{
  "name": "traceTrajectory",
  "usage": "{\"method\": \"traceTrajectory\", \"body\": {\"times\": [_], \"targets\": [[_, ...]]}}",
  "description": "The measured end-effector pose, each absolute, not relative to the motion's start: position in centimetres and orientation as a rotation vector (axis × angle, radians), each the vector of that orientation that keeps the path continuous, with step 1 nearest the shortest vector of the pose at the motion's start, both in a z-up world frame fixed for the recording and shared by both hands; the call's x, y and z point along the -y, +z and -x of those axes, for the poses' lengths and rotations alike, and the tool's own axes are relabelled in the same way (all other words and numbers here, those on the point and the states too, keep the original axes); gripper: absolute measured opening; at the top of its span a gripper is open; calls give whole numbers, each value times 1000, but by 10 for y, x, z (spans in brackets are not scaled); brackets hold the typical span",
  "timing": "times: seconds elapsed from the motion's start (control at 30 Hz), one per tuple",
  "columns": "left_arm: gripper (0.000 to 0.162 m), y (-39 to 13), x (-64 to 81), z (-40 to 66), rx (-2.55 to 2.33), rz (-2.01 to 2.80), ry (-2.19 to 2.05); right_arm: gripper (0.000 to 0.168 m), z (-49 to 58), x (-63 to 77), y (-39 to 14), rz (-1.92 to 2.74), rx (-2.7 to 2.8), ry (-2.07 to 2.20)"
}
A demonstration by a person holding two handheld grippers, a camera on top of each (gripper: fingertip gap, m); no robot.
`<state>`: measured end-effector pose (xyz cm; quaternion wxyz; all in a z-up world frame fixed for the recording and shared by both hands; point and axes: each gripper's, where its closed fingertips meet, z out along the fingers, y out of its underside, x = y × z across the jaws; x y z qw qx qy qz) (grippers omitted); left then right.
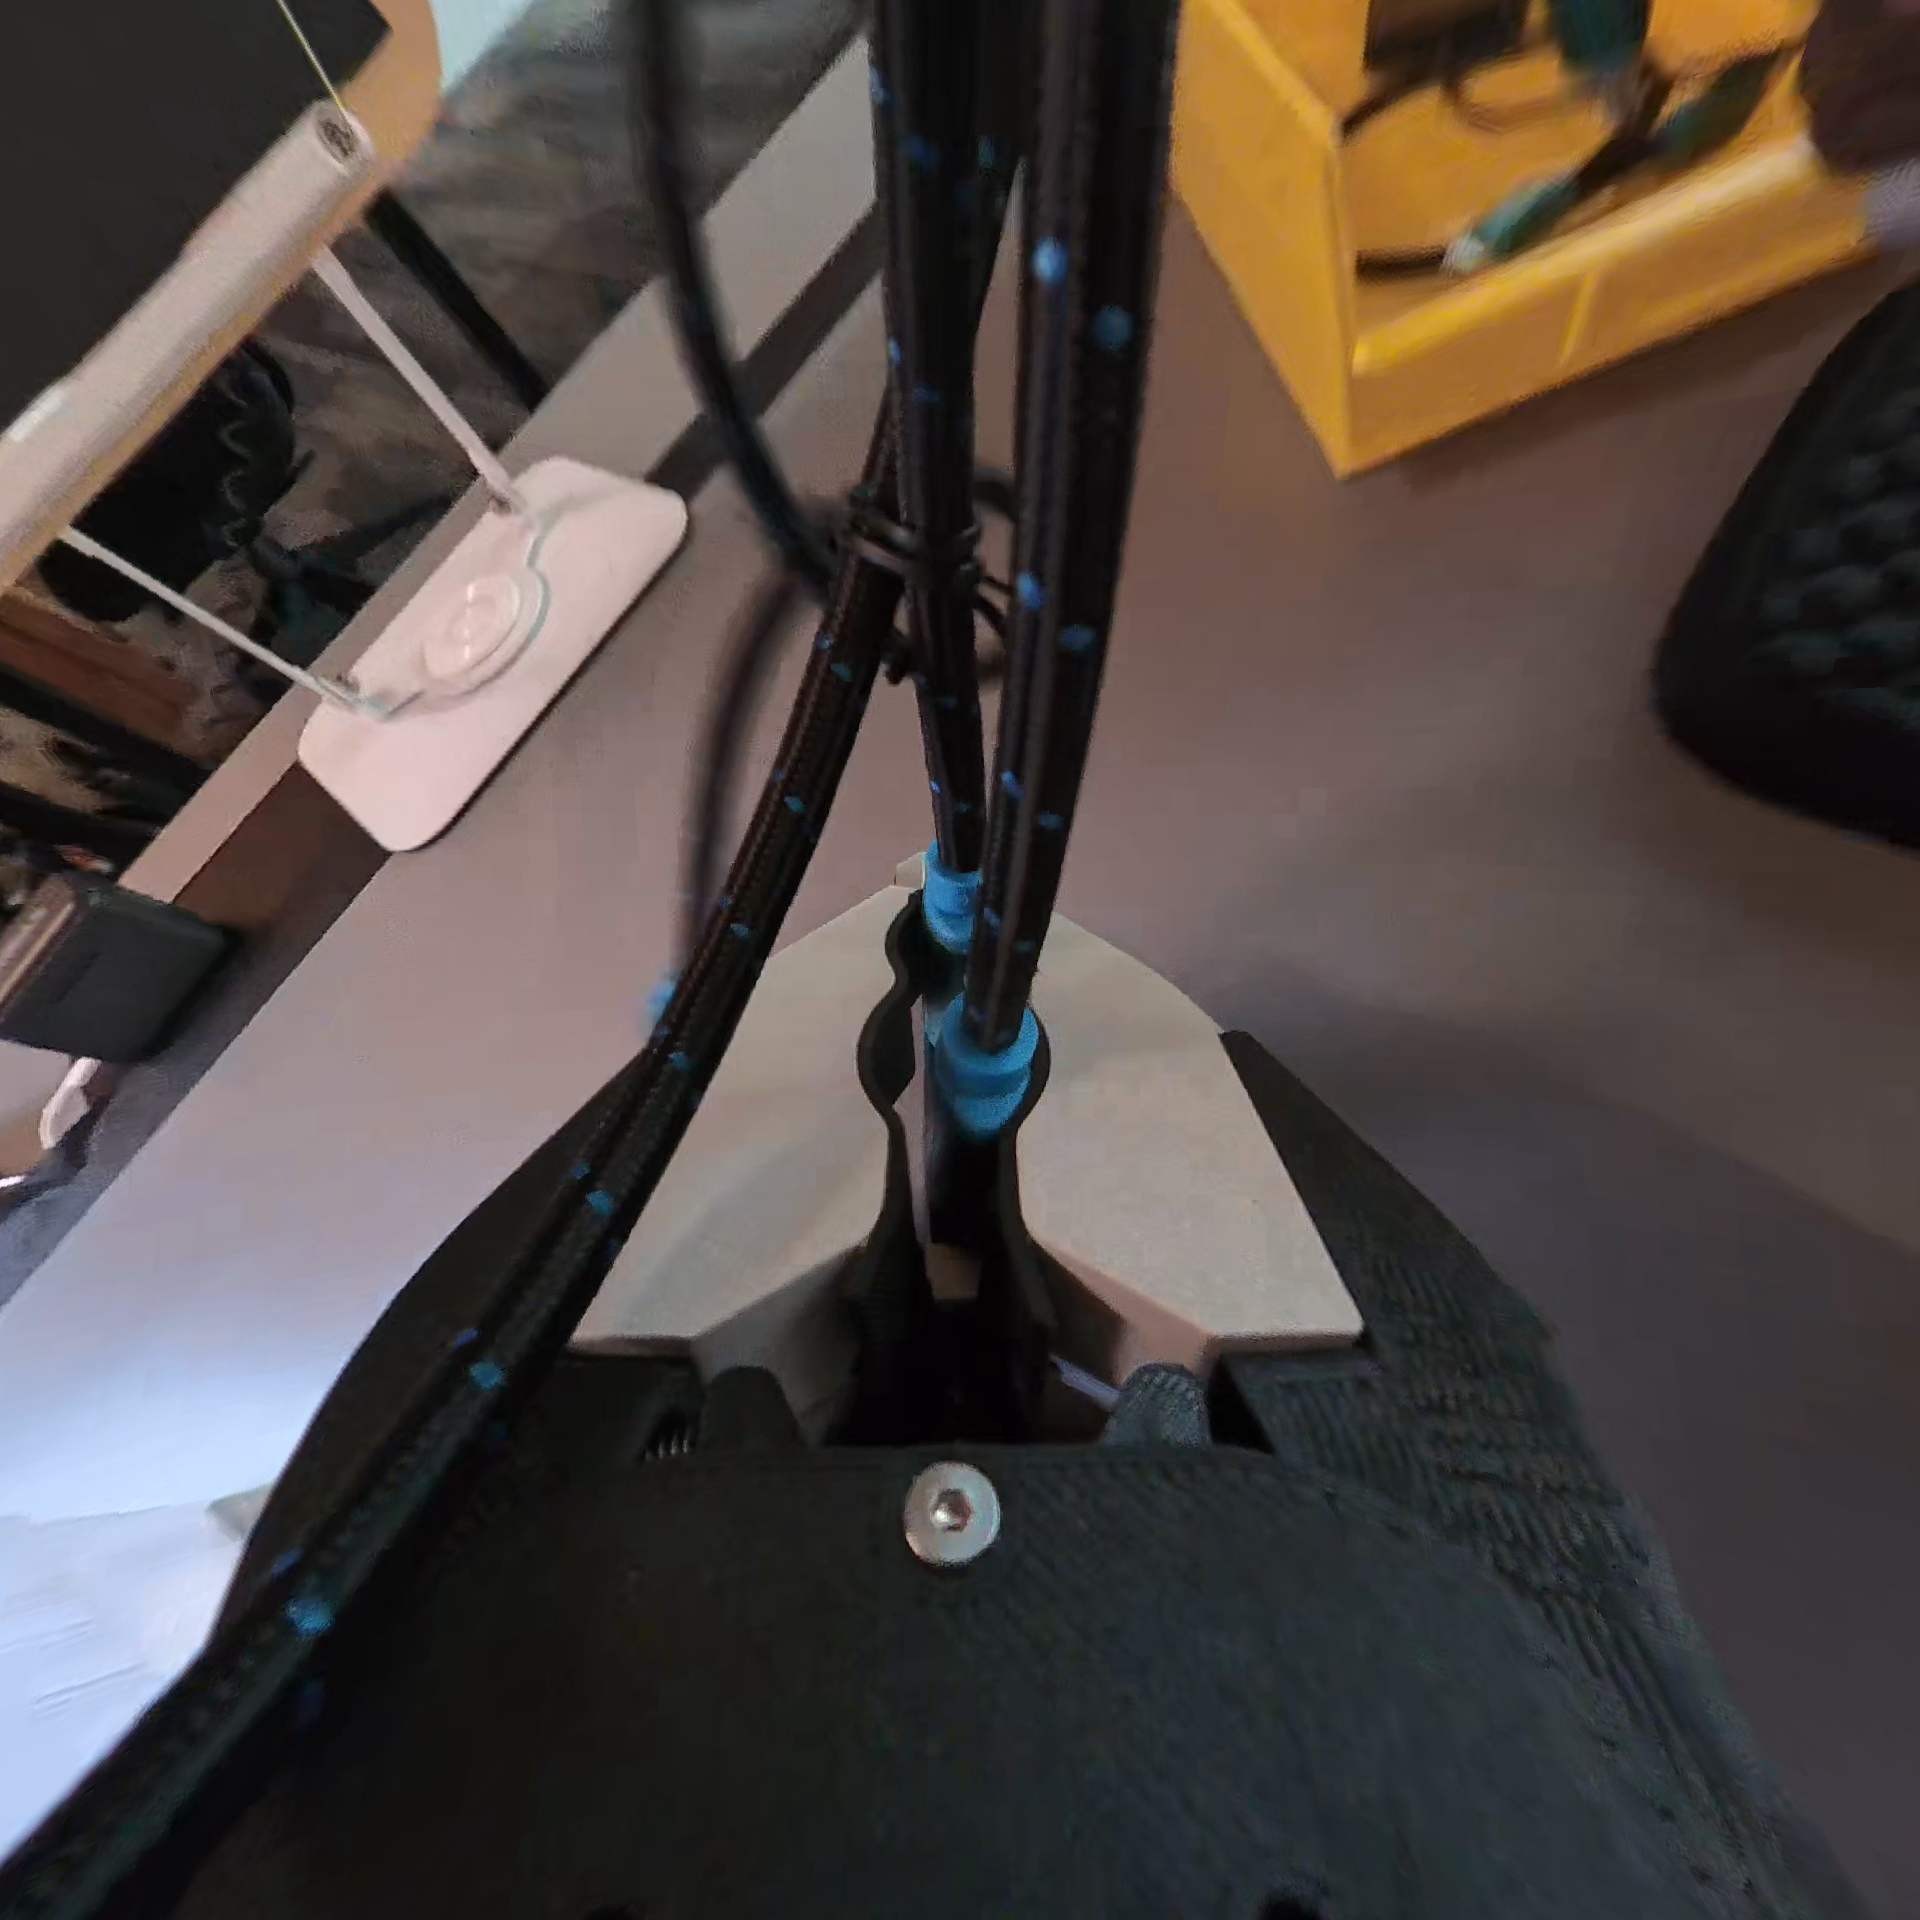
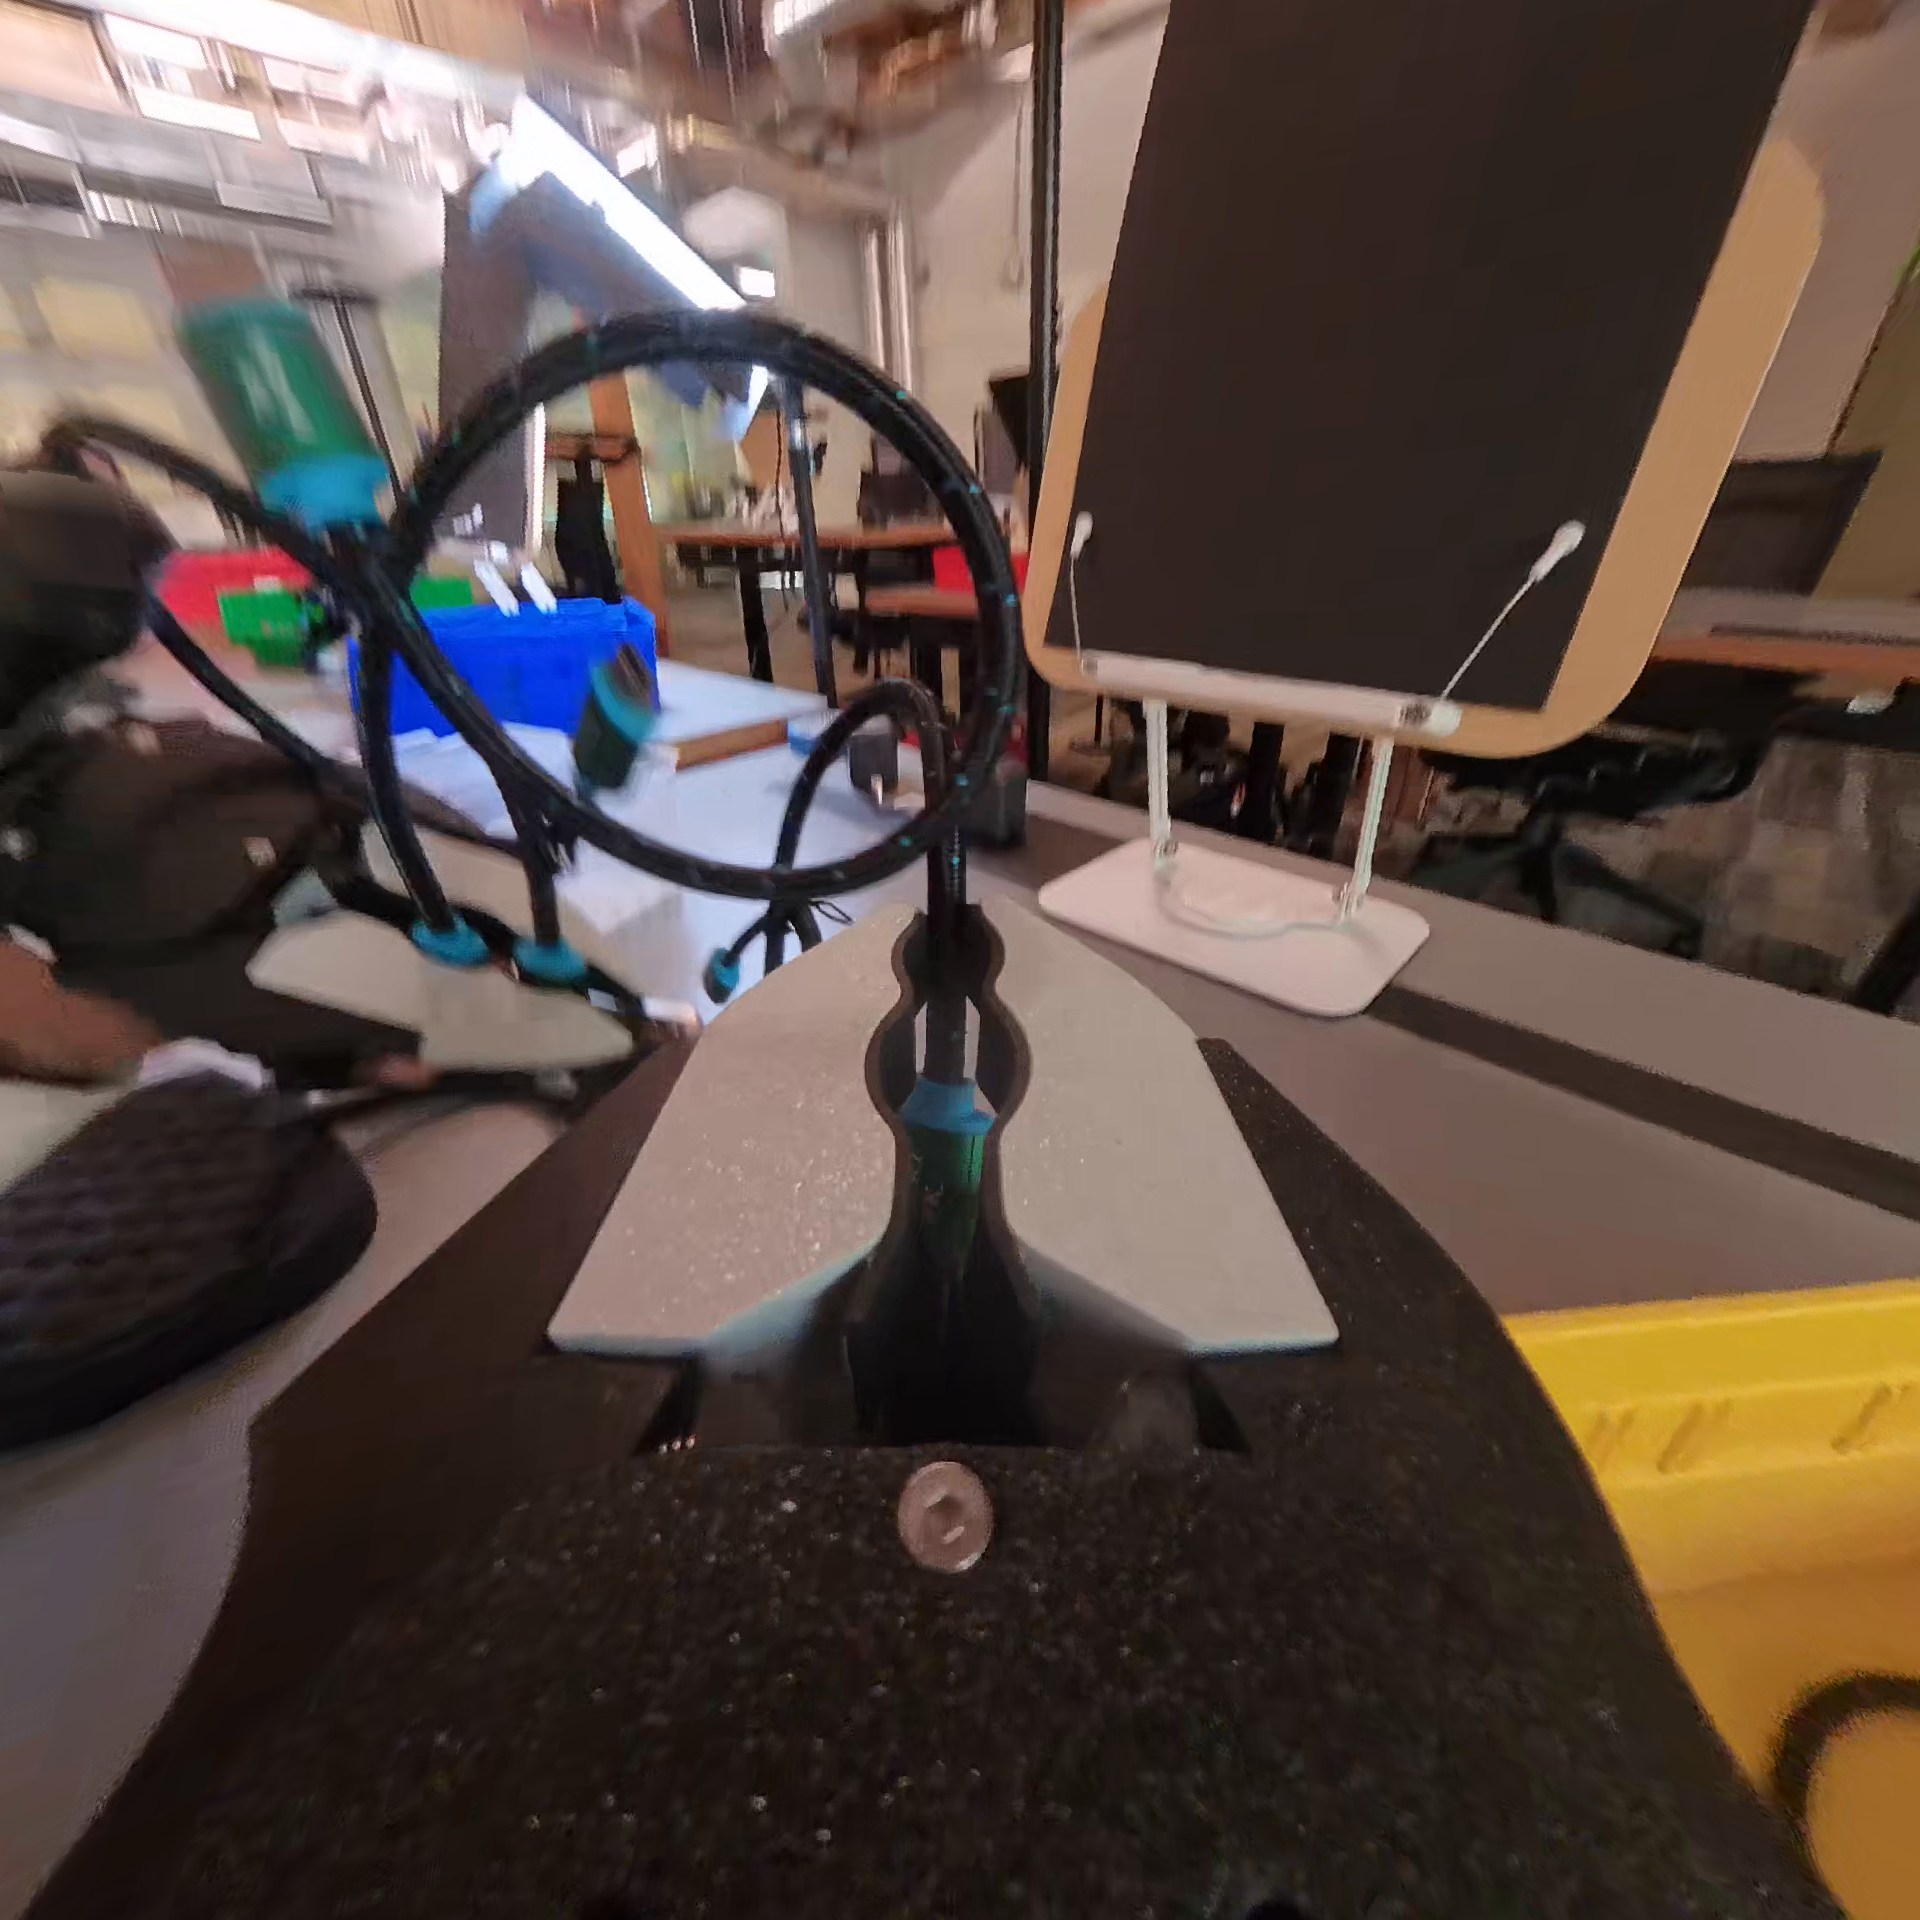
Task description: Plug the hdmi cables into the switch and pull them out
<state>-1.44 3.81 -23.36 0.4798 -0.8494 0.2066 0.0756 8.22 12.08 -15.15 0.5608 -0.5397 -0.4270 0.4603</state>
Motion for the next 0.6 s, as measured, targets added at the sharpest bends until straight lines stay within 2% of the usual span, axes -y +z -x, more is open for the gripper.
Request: {"method": "traceTrajectory", "body": {"times": [0.27, 0.6], "targets": [[10, -167, -8, 22, -315, 1722, -106, 6, -121, -127, -136, 1247, 1012, 783], [11, -154, 18, 50, -177, 1523, -318, 6, -240, -144, -27, 1028, 574, 677]]}}
